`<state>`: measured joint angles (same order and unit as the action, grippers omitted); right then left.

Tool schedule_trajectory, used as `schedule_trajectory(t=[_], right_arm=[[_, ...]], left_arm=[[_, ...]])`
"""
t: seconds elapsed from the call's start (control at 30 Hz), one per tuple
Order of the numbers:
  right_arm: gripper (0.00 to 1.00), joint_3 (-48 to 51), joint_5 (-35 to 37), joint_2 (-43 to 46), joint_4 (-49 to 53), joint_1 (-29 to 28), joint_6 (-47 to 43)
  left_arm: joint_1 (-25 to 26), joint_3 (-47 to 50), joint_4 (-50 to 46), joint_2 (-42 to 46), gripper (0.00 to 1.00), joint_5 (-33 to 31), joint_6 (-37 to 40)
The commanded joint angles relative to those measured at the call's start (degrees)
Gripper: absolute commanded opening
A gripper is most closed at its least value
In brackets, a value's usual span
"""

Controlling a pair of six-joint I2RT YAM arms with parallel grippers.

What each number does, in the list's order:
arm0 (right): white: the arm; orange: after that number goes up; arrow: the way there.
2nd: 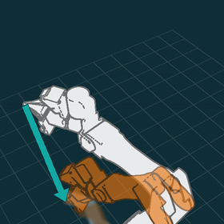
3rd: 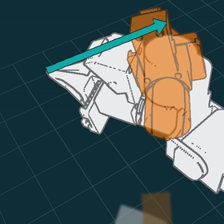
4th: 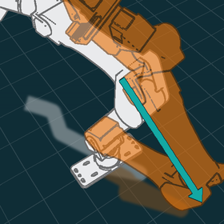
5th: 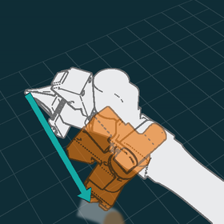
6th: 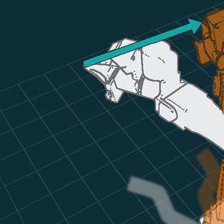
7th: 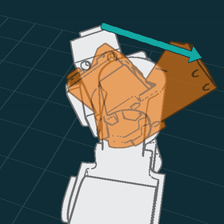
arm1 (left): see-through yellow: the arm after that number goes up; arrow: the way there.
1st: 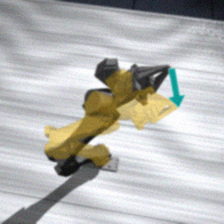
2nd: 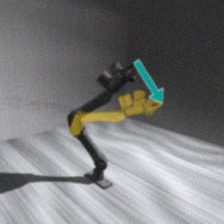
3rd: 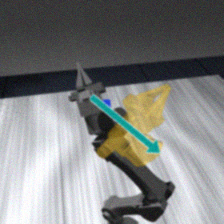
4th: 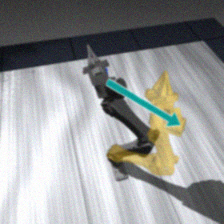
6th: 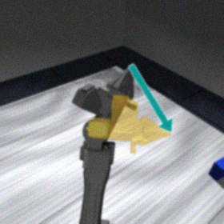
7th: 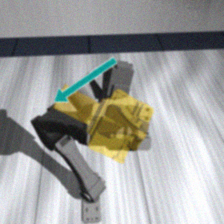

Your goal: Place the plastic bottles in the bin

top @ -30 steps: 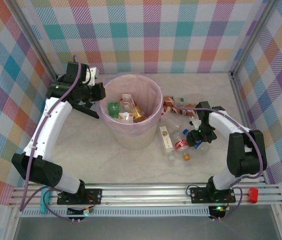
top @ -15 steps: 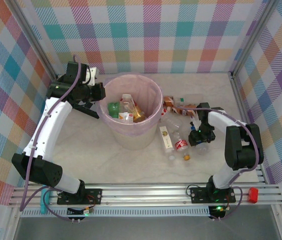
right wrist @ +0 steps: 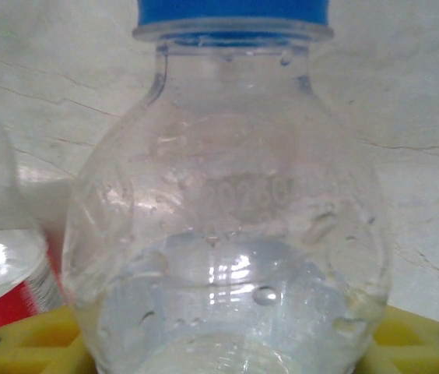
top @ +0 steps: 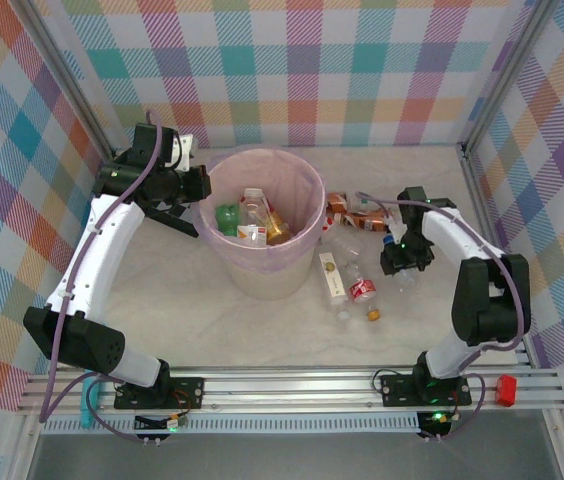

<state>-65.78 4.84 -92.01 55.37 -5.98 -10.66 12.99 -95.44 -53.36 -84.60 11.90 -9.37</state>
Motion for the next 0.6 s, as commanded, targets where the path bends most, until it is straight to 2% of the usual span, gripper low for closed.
schedule_trajectory(t=[0.0, 0.3, 0.57], right_arm=[[0.54, -5.0, -2.9, 4.3, 5.5, 1.0, 3.1], [0.47, -20.9, -12.1, 9.3, 15.0, 0.9, 10.0], [0.44, -37.3, -12.4, 9.4, 18.7, -10.3, 13.1]], left_arm=[[-0.3, -0.2, -1.0, -0.9, 0.0, 2.0, -1.1], [-0.3, -0.4, -0.8, -0.6, 0.0, 1.8, -0.9], [-0.2, 0.6, 0.5, -0.6, 0.0, 2.1, -1.6]])
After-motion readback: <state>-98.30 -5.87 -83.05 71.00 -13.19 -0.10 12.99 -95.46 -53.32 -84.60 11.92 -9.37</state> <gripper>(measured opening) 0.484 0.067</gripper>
